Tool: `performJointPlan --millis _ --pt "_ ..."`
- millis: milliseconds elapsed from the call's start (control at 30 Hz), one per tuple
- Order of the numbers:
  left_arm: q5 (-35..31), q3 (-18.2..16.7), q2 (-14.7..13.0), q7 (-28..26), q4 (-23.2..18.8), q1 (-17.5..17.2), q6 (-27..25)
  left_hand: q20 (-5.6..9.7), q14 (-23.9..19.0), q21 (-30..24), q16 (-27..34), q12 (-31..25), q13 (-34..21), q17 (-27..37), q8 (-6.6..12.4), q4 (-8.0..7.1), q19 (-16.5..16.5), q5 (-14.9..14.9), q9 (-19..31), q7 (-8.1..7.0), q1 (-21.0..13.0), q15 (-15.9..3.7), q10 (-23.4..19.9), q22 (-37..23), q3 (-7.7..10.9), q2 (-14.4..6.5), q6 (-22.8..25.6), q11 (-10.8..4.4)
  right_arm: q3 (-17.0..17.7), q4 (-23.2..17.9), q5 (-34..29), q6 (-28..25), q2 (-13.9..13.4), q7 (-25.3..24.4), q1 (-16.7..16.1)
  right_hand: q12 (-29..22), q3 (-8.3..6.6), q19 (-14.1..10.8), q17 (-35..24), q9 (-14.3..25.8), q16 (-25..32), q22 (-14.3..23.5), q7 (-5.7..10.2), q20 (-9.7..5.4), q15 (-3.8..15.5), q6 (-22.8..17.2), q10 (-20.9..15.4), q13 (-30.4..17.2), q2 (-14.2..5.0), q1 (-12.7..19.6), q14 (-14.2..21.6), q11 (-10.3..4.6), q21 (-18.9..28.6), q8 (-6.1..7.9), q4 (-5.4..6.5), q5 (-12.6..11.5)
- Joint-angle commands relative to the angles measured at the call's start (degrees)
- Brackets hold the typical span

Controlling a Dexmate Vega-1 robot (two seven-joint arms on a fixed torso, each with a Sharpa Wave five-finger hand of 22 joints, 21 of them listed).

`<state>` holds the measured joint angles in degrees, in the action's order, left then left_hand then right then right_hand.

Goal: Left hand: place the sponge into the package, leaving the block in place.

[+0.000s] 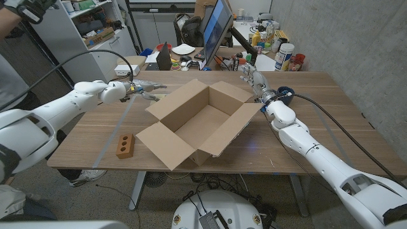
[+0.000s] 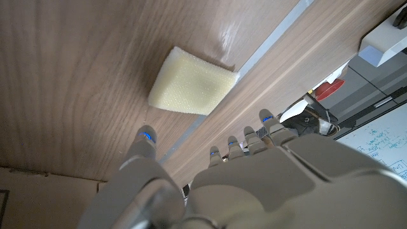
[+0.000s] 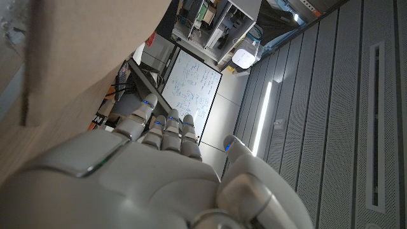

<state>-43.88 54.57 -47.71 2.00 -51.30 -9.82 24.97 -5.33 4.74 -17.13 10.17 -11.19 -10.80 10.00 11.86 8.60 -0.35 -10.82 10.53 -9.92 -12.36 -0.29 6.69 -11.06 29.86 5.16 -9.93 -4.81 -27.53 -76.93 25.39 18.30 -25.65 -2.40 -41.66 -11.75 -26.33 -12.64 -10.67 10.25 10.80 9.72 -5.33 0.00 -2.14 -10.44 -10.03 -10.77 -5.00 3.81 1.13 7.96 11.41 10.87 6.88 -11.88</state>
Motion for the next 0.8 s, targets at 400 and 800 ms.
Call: performJointPlan --millis 400,800 --pt "-3.2 2.1 -1.9 1.7 -3.2 -0.5 -3.3 -0.21 0.8 0.1 0.2 0.1 -0.2 0.1 0.35 0.45 0.1 -0.4 0.3 0.56 -1.3 0.11 0.6 -0.2 -0.16 0.2 -1.6 0.08 -0.3 1.1 -0.3 0.6 0.5 0.3 0.5 0.2 -0.03 -0.2 -0.1 0.2 0.1 0.2 0.21 0.38 -0.46 -0.5 -0.5 -0.3 -0.46 -0.4 0.1 -0.12 -0.1 0.14 -0.25 -0.2" --pt "-5.8 3.4 -0.5 0.5 -0.7 0.3 -4.7 -0.31 0.9 0.2 0.2 0.2 -0.2 0.1 0.41 0.60 0.2 -0.5 0.3 0.56 -2.3 -0.01 0.9 -0.2 0.00 -0.2 -1.8 -0.13 -0.5 1.0 -0.5 0.8 1.0 -0.1 0.6 0.1 0.02 -0.3 -0.1 0.2 0.2 0.2 0.23 0.39 -0.43 -0.5 -0.6 -0.3 -0.45 -0.5 0.2 -0.03 -0.1 0.12 -0.23 -0.2"
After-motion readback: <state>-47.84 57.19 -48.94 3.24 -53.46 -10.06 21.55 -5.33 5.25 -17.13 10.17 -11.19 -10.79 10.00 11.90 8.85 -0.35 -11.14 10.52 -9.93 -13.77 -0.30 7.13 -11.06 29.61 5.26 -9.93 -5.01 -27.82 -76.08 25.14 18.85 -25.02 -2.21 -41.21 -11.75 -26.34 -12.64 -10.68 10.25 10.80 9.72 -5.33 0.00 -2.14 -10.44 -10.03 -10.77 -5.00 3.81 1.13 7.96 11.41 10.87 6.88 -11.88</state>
